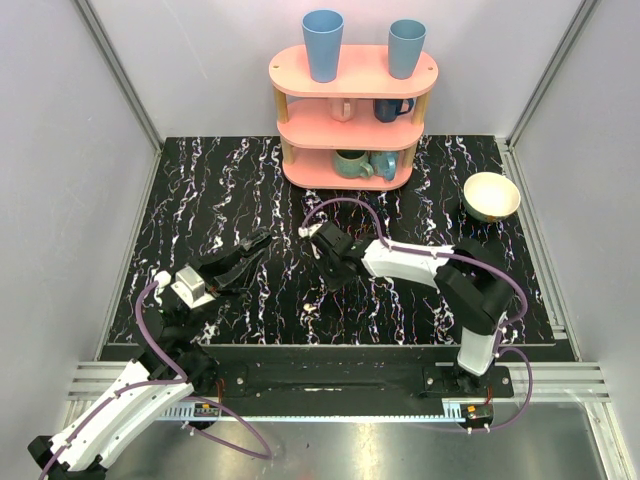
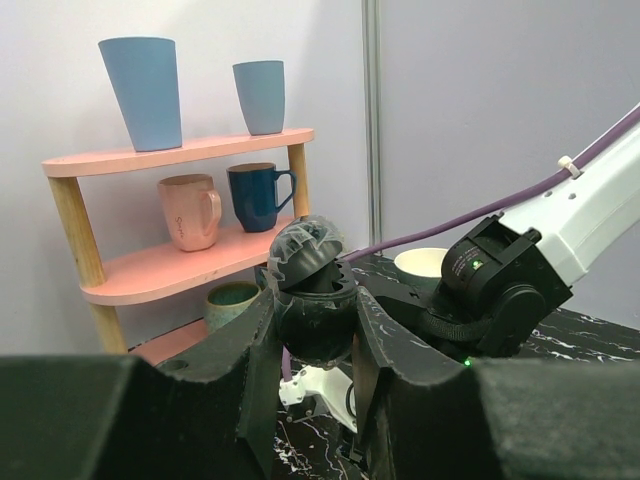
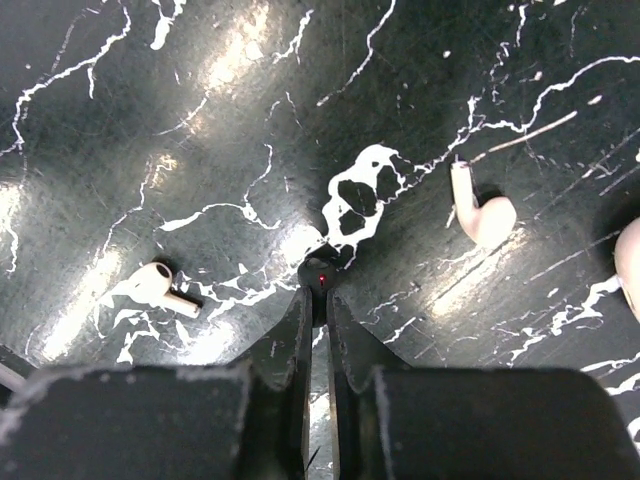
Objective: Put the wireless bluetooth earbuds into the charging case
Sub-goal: Pick up the right earbud from the center of the board.
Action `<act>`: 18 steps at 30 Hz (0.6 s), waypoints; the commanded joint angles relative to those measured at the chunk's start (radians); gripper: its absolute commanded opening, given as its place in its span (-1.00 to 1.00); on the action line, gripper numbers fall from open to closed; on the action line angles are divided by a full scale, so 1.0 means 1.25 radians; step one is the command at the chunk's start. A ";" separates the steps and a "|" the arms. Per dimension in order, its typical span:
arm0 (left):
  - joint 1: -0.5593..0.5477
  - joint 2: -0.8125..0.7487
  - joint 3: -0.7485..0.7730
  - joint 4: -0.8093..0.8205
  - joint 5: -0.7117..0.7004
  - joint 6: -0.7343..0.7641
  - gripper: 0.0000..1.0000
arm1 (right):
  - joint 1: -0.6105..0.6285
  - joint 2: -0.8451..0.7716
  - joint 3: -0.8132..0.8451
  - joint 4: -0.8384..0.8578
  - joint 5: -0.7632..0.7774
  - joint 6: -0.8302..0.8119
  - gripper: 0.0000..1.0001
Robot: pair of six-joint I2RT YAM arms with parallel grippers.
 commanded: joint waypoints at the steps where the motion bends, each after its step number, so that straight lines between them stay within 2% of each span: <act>1: -0.002 -0.003 0.041 0.006 0.008 0.012 -1.00 | 0.006 -0.054 0.002 0.005 0.038 -0.023 -1.00; 7: -0.002 0.003 0.047 0.006 0.024 0.006 -1.00 | 0.006 -0.265 -0.022 0.018 -0.053 -0.077 -1.00; 12: -0.002 0.024 0.061 0.000 0.056 -0.003 -1.00 | 0.006 -0.413 -0.031 -0.012 -0.191 -0.213 -1.00; 18: -0.002 0.064 0.088 -0.016 0.130 -0.009 -1.00 | 0.006 -0.572 -0.052 -0.009 -0.249 -0.348 -1.00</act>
